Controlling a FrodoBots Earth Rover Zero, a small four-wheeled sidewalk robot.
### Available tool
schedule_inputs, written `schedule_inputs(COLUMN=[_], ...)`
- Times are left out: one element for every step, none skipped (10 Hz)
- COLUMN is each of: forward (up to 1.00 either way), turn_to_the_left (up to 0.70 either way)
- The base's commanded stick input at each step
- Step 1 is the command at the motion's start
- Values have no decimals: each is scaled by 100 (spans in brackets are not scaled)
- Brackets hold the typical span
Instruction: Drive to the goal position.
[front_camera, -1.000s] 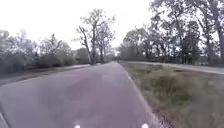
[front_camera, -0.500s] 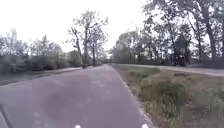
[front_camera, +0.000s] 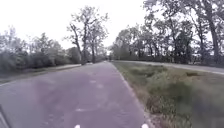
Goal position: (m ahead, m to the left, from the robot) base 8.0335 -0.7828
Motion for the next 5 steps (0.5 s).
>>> schedule_inputs(forward=[100,100,100,100,100], turn_to_the_left=[0,0,0,0,0])
